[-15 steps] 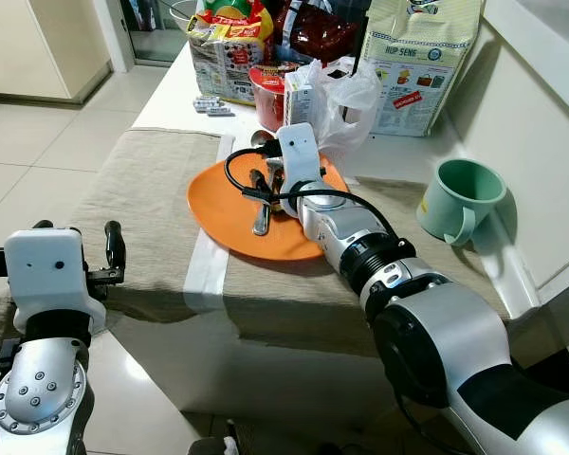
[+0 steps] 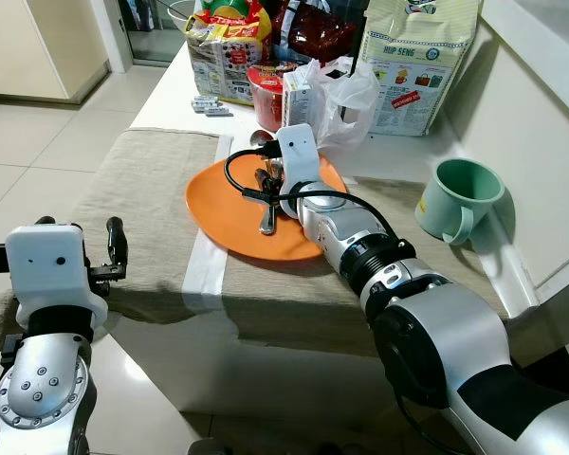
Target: Setting the table
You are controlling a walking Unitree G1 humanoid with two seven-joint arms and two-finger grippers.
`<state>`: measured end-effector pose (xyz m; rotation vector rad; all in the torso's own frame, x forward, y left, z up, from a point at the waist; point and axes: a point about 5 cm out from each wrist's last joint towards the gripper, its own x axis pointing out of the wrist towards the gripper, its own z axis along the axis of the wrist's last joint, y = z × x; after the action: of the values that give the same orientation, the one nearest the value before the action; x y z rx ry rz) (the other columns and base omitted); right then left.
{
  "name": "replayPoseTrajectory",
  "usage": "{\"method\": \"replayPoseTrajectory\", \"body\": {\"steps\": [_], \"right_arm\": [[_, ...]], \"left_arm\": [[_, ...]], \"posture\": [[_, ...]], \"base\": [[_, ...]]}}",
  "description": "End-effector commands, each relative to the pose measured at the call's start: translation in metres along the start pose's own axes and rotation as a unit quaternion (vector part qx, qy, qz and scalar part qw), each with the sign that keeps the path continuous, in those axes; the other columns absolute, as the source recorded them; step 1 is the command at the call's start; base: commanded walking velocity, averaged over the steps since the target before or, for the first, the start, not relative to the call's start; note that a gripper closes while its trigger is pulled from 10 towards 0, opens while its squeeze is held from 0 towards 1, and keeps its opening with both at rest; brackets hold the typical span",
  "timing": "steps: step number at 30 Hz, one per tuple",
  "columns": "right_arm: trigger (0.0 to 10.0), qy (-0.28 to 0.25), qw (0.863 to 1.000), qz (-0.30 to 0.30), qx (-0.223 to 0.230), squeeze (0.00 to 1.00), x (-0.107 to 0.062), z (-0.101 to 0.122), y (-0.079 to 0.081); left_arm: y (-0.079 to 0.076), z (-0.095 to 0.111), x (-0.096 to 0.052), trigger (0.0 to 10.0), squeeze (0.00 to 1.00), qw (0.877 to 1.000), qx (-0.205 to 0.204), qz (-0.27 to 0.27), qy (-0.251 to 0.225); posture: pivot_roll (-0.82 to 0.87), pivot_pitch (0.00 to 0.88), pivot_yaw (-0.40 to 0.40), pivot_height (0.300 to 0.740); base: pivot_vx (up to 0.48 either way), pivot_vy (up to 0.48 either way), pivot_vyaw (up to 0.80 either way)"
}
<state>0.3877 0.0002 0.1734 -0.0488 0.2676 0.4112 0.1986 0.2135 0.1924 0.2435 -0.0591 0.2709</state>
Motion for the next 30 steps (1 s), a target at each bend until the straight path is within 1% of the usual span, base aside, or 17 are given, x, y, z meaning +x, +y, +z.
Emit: {"method": "replayPoseTrajectory", "body": {"steps": [1, 2, 6, 9, 11, 14, 15, 16, 19, 23, 25, 26, 27, 30], "right_arm": [[0.0, -0.012, 1.0, 0.013, -0.009, 0.0, 0.0, -0.005, 0.014], [0.0, -0.012, 1.0, 0.013, -0.009, 0.0, 0.0, -0.005, 0.014], [0.0, -0.074, 0.996, 0.018, -0.048, 0.0, -0.001, 0.013, 0.019], [0.0, -0.101, 0.992, 0.022, -0.07, 0.0, -0.003, 0.018, 0.022], [0.0, -0.141, 0.986, 0.021, -0.084, 0.0, -0.006, 0.025, 0.023], [0.0, -0.187, 0.977, 0.018, -0.098, 0.0, -0.01, 0.032, 0.024], [0.0, -0.198, 0.975, 0.016, -0.101, 0.0, -0.012, 0.033, 0.023], [0.0, -0.198, 0.975, 0.016, -0.101, 0.0, -0.012, 0.033, 0.023], [0.0, -0.224, 0.969, 0.004, -0.107, 0.0, -0.015, 0.037, 0.018], [0.0, -0.248, 0.964, -0.019, -0.097, 0.0, -0.019, 0.042, 0.006], [0.0, -0.264, 0.96, -0.034, -0.09, 0.0, -0.021, 0.049, -0.001], [0.0, -0.264, 0.96, -0.034, -0.09, 0.0, -0.021, 0.049, -0.001], [0.0, -0.28, 0.955, -0.045, -0.084, 0.0, -0.024, 0.056, -0.008], [0.0, -0.297, 0.949, -0.053, -0.089, 0.0, -0.027, 0.066, -0.014]], "left_arm": [[-0.003, -0.002, 0.001, 10.0, 0.0, 1.0, -0.001, -0.007, 0.003], [-0.003, -0.002, 0.001, 10.0, 0.0, 1.0, -0.001, -0.007, 0.003], [-0.004, -0.002, 0.002, 10.0, 0.0, 1.0, -0.003, -0.006, 0.001], [-0.005, -0.001, 0.003, 10.0, 0.0, 1.0, -0.004, -0.006, 0.0], [-0.005, -0.001, 0.003, 10.0, 0.0, 1.0, -0.005, -0.006, -0.001], [-0.005, -0.002, 0.004, 10.0, 0.0, 1.0, -0.005, -0.006, -0.001], [-0.005, -0.002, 0.005, 10.0, 0.0, 1.0, -0.005, -0.006, -0.002], [-0.005, -0.002, 0.005, 10.0, 0.0, 1.0, -0.005, -0.006, -0.002], [-0.006, -0.002, 0.006, 10.0, 0.0, 1.0, -0.006, -0.007, -0.002], [-0.007, -0.001, 0.007, 10.0, 0.0, 1.0, -0.006, -0.01, -0.004], [-0.007, -0.001, 0.008, 10.0, 0.0, 1.0, -0.006, -0.011, -0.005], [-0.007, -0.001, 0.008, 10.0, 0.0, 1.0, -0.006, -0.011, -0.005], [-0.007, -0.001, 0.009, 10.0, 0.0, 1.0, -0.006, -0.012, -0.006], [-0.007, -0.001, 0.01, 10.0, 0.0, 1.0, -0.006, -0.013, -0.007]], "posture": [[0.25, 0.076, -0.049, 0.74], [0.25, 0.076, -0.049, 0.74], [0.24, 0.078, -0.048, 0.74], [0.24, 0.077, -0.047, 0.74], [0.24, 0.077, -0.044, 0.74], [0.23, 0.076, -0.041, 0.74], [0.23, 0.076, -0.041, 0.74], [0.23, 0.076, -0.041, 0.74], [0.23, 0.074, -0.037, 0.74], [0.22, 0.072, -0.031, 0.74], [0.21, 0.071, -0.027, 0.74], [0.21, 0.071, -0.027, 0.74], [0.21, 0.071, -0.025, 0.74], [0.21, 0.07, -0.025, 0.74]], "base": [[0.0, 0.0, 0.0], [0.0, 0.0, 0.0], [0.0, 0.0, 0.0], [0.0, 0.0, 0.0], [0.0, 0.0, 0.0], [0.0, 0.0, 0.0], [0.0, 0.0, 0.0], [0.0, 0.0, 0.0], [0.0, 0.0, 0.0], [0.0, 0.0, 0.0], [0.0, 0.0, 0.0], [0.0, 0.0, 0.0], [0.0, 0.0, 0.0], [0.0, 0.0, 0.0]]}}
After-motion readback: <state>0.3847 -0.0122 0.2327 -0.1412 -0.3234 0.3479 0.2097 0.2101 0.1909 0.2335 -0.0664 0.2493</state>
